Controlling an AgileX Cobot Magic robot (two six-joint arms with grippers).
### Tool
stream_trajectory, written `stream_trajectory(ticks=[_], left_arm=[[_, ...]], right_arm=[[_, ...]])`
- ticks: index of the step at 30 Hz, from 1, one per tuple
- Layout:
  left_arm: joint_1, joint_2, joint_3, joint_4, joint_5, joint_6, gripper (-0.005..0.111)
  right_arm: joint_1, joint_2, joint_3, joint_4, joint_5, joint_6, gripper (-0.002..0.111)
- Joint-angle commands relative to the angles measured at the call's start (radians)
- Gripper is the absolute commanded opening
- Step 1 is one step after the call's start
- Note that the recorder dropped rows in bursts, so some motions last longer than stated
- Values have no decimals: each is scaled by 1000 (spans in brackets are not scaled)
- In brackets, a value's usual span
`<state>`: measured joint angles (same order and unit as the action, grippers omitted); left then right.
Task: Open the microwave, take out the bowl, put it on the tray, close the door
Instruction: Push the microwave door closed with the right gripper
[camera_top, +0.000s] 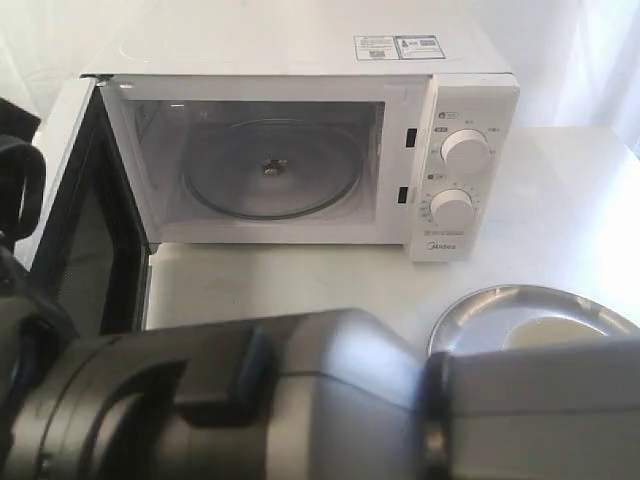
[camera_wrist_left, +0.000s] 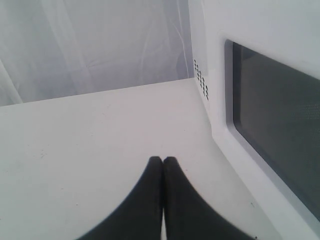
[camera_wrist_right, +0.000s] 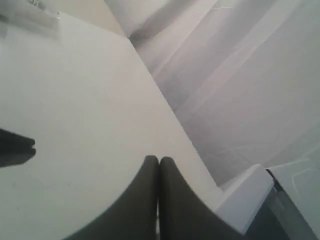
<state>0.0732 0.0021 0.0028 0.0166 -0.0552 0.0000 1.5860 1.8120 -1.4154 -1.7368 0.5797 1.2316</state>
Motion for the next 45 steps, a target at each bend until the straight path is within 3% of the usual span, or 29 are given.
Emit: stream_trajectory(ticks=[1, 3, 4, 8, 11, 13, 17, 21, 29, 35, 40, 45], left_arm=[[-4, -2, -3, -8, -4, 0, 0], [-4, -2, -3, -8, -4, 0, 0], [-4, -2, -3, -8, -4, 0, 0], [-4, -2, -3, -8, -6, 0, 0], [-4, -2, -3, -8, -6, 0, 0], [-4, -2, -3, -8, -4, 0, 0], [-4, -2, -3, -8, -4, 0, 0], [-4, -2, -3, -8, -4, 0, 0], [-4, -2, -3, -8, -4, 0, 0], [-4, -2, -3, -8, -4, 0, 0], [-4, -2, -3, -8, -4, 0, 0], [-4, -2, -3, -8, -4, 0, 0]], right_arm=[[0, 52, 9, -8, 128, -243, 0], [-4, 72, 9, -8, 394, -320, 0], [-28, 85, 9, -8, 609, -404, 0], [-161, 72, 10, 36, 641, -489, 0], [-380, 62, 10, 56, 641, -356, 0], [-449, 62, 10, 78, 641, -305, 0], [-459, 62, 10, 98, 641, -309, 0], [-503, 64, 10, 82, 519, -309, 0], [-688, 66, 10, -8, 492, -227, 0], [-769, 66, 10, -8, 311, -125, 0], [-731, 26, 12, -8, 253, -114, 0], [-633, -157, 96, 3, -146, -24, 0]])
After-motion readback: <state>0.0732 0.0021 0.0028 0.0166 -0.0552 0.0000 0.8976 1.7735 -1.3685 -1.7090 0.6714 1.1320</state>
